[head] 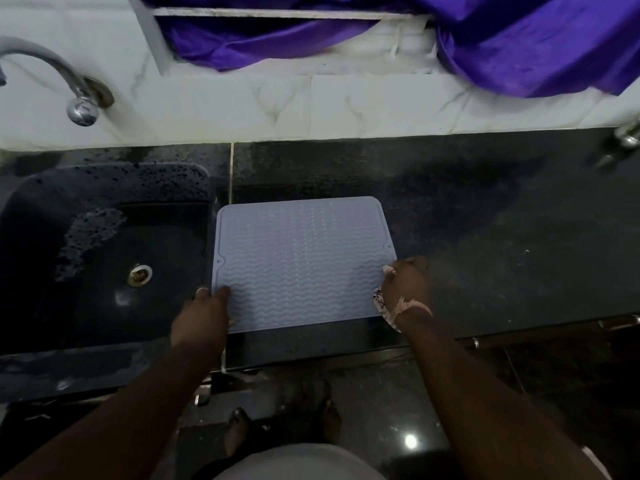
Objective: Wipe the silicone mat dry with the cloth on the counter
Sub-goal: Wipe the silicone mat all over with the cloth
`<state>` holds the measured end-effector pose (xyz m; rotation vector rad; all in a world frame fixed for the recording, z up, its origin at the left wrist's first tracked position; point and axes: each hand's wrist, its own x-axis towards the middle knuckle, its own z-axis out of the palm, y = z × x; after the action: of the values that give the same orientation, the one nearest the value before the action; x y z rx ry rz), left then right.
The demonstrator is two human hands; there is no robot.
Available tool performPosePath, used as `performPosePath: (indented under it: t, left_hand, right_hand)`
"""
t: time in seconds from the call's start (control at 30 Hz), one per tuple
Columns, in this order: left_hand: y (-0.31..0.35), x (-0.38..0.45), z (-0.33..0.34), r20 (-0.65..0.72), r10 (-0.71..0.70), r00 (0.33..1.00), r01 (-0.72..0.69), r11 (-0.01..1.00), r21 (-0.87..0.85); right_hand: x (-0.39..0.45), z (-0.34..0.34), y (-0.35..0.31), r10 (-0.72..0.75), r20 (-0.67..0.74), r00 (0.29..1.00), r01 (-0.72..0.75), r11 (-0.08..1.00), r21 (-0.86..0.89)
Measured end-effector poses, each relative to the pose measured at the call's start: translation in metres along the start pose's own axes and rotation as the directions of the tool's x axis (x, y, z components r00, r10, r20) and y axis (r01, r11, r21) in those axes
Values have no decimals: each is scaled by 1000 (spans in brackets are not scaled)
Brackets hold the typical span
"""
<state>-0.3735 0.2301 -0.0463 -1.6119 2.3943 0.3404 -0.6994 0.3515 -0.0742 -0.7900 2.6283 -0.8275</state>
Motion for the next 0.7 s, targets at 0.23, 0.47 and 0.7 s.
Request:
performPosePath:
  t: [0.23,0.47,0.7]
  left_hand:
    - [3,1,0,17,-17,1000,17,1000,1]
    - [4,2,-2,24,-16,1000,16,1000,-15]
    - [0,4,1,21,1,1000,0,1000,-28]
  right_hand:
    - [-4,1,-1,-5,19,1000,7,992,-122]
    - [-2,6,-16,-94,75,993,114,932,-344]
    - [-21,20,-38,-212,103,972,235,867,-438]
